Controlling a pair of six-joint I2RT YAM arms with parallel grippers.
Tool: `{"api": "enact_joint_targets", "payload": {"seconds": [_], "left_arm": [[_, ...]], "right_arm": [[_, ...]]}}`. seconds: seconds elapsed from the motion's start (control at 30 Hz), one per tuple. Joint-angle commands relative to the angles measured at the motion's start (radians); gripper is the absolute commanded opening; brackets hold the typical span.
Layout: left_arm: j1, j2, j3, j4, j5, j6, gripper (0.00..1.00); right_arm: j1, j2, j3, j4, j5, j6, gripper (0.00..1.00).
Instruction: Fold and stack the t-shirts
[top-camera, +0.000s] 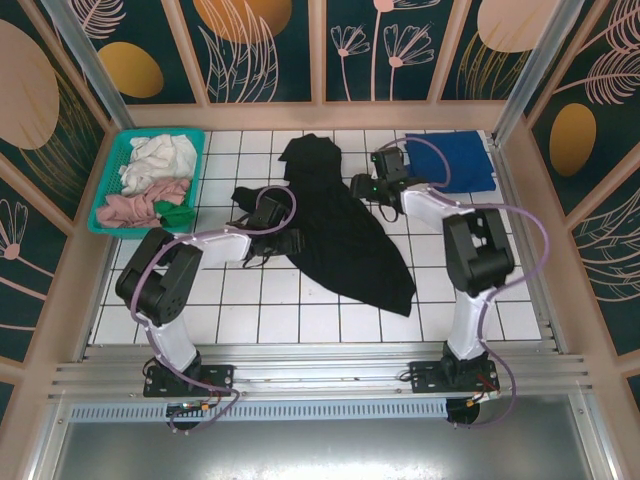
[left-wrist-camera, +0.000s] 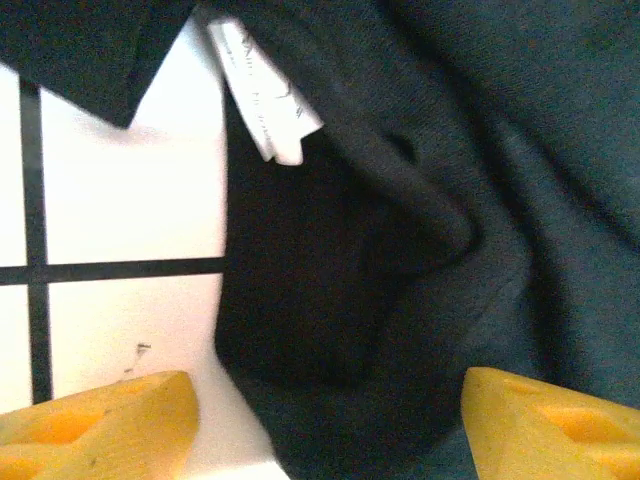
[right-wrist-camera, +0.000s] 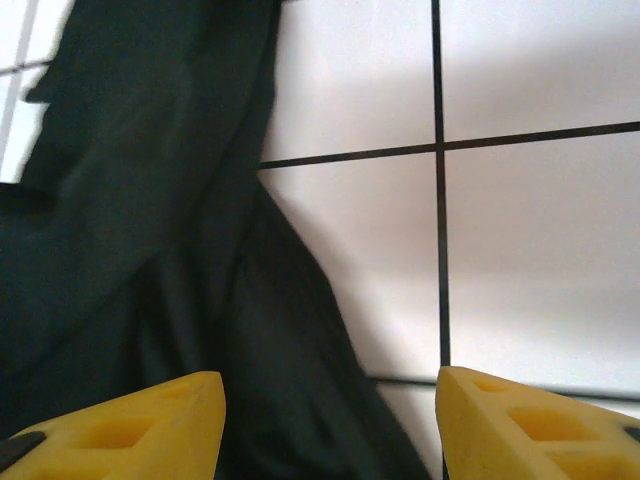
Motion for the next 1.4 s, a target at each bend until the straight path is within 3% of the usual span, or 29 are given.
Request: {"api": "enact_joint_targets", "payload": {"seconds": [0.0, 0.07, 0.17, 0.27, 0.33, 0.4, 0.6, 0.77, 0.8, 0.83, 0.9, 0.93, 1.03, 1.13, 1.3, 1.37], "left_arm": [[-0.006, 0.056, 0.009, 0.060, 0.013, -0.029, 0.72], [-0.006, 0.076, 0.009, 0.059, 0.001, -0.031, 0.67], [-0.005, 0.087, 0.009, 0.067, 0.002, -0.035, 0.33], [-0.006, 0.069, 0.009, 0.071, 0.007, -0.037, 0.10], [0.000, 0.035, 0.009, 0.059, -0.009, -0.033, 0.00], [0.012, -0.021, 0.009, 0.031, -0.035, -0.021, 0.00], [0.169, -0.282, -0.016, -0.053, -0.085, 0.006, 0.00], [0.278, -0.332, 0.049, -0.134, -0.210, 0.072, 0.00], [0.288, -0.296, 0.079, -0.150, -0.227, 0.083, 0.00], [0.295, -0.249, 0.114, -0.174, -0.247, 0.086, 0.07], [0.299, -0.166, 0.175, -0.233, -0.283, 0.087, 0.14], [0.301, -0.143, 0.183, -0.251, -0.294, 0.080, 0.28], [0.300, -0.179, 0.104, -0.213, -0.264, 0.046, 0.83], [0.299, -0.254, -0.023, -0.133, -0.200, 0.028, 0.95], [0.298, -0.216, -0.079, -0.107, -0.169, 0.033, 0.95], [0.299, -0.173, -0.071, -0.092, -0.169, 0.036, 0.95]], "right_arm": [[0.004, 0.102, 0.084, -0.083, 0.002, -0.067, 0.57], [0.008, 0.143, 0.109, -0.099, -0.013, -0.077, 0.55], [0.008, 0.154, 0.098, -0.096, -0.010, -0.081, 0.45], [-0.003, 0.141, 0.081, -0.098, -0.013, -0.073, 0.24], [-0.011, 0.117, 0.060, -0.105, 0.008, -0.063, 0.07], [-0.029, 0.069, 0.013, -0.107, 0.027, -0.044, 0.00], [-0.069, -0.305, -0.352, -0.075, 0.097, 0.137, 0.00], [0.065, -0.637, -0.685, 0.001, 0.091, 0.337, 0.01], [0.104, -0.662, -0.713, -0.003, 0.097, 0.368, 0.20], [0.124, -0.675, -0.736, -0.005, 0.098, 0.393, 0.28], [0.121, -0.686, -0.758, -0.014, 0.089, 0.397, 0.34], [0.108, -0.693, -0.764, -0.027, 0.108, 0.395, 0.38], [0.043, -0.725, -0.787, -0.012, 0.082, 0.372, 0.45], [-0.007, -0.720, -0.781, 0.039, 0.036, 0.339, 0.53], [-0.010, -0.598, -0.688, 0.185, -0.060, 0.292, 0.57], [-0.017, -0.521, -0.642, 0.230, -0.043, 0.280, 0.59]]}}
